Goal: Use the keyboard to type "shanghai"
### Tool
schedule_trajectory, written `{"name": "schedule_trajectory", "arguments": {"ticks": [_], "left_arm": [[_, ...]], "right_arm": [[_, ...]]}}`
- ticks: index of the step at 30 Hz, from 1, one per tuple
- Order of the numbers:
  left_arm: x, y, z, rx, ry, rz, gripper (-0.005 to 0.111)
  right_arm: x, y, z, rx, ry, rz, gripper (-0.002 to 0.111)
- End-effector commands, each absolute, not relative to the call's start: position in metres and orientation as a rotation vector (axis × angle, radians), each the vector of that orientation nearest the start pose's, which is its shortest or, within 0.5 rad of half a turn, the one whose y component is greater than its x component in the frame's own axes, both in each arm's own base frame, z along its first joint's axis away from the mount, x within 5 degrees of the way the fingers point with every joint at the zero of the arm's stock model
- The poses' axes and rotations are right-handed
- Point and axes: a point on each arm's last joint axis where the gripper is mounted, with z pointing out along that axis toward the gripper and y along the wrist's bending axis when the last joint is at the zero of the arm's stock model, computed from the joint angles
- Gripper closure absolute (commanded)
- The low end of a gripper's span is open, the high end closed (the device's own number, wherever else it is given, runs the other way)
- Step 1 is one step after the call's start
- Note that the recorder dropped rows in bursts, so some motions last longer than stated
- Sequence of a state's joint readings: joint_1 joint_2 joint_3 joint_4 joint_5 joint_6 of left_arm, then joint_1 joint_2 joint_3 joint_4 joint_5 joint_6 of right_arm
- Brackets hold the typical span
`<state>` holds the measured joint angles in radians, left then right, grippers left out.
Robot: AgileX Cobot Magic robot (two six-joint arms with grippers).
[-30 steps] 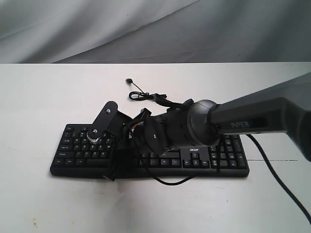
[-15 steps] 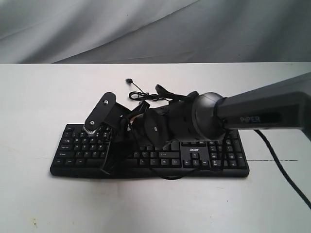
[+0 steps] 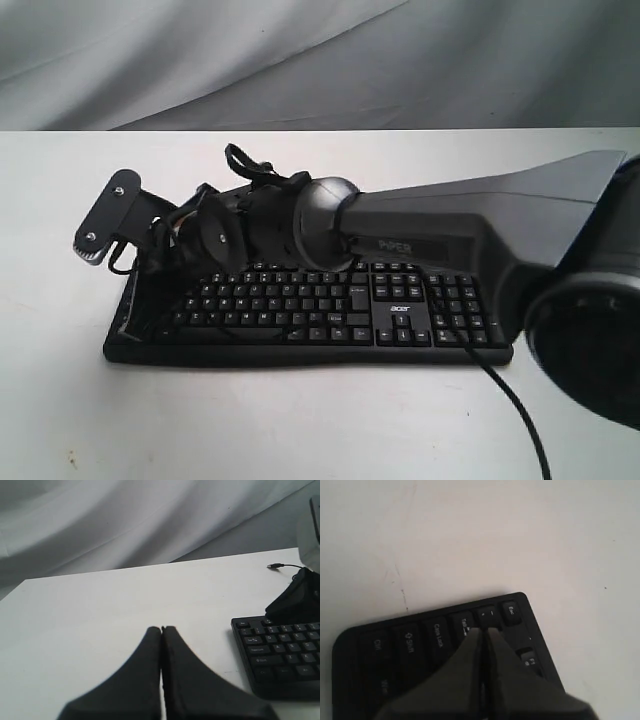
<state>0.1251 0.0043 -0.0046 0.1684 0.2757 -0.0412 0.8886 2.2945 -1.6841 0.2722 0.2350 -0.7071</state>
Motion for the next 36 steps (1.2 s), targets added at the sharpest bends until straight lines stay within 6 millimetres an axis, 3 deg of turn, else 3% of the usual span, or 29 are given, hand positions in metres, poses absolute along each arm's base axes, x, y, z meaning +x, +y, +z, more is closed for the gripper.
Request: {"name": "schedule_trajectory", "arguments": {"ticks": [1, 8, 36], "left_arm": [[0.054, 0.010, 0.189, -0.034, 1.750, 0.208, 0.107], [0.054, 0.010, 0.189, -0.034, 1.750, 0.208, 0.107], [0.054, 0.010, 0.189, -0.034, 1.750, 0.208, 0.107]], "right_arm": [[0.317, 0.410, 0.132, -1.483, 1.827, 0.313, 0.108], [0.313, 0.411, 0.116, -1.522, 1.869, 0.315, 0.108], [0.322, 0.402, 0.115, -1.523, 1.887, 0.294, 0.108]]}}
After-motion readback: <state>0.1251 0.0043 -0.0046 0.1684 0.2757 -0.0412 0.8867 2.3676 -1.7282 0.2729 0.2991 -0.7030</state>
